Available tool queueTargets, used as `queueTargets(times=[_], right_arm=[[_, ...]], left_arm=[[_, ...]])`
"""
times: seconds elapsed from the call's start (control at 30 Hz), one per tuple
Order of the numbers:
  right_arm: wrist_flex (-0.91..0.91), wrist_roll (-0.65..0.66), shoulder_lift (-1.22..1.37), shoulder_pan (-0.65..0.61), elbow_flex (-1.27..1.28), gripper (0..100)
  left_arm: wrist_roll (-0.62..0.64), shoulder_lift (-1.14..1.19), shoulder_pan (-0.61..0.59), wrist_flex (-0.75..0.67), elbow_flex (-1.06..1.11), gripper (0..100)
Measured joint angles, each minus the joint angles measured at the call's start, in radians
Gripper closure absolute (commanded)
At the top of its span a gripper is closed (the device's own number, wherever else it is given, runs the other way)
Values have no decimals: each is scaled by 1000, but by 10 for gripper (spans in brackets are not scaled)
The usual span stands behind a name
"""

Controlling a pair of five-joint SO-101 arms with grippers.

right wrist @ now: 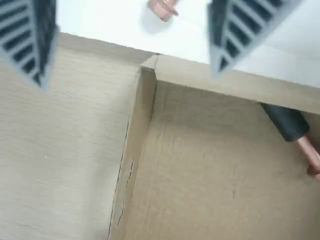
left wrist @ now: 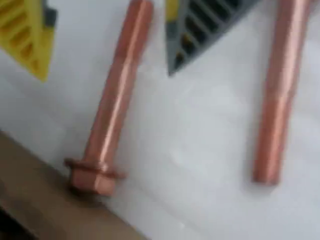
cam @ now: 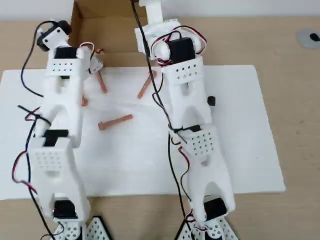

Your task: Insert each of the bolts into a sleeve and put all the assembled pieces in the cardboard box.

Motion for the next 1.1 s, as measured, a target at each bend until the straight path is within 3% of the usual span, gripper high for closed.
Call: queueTargets(times=[0.47,0.67,0.87,1.1], right_arm=[[0,0,0,0,0,752],[43,0,0,0,0,752],[78,0,-11,0,0,752],[126,0,-75,12,-2,752]], left_arm=[[11,354,9,20,-348,836],[3,413,21,135,-480,840],[5,427,40,301,-569,990],[-2,436,43,460,-756,992]])
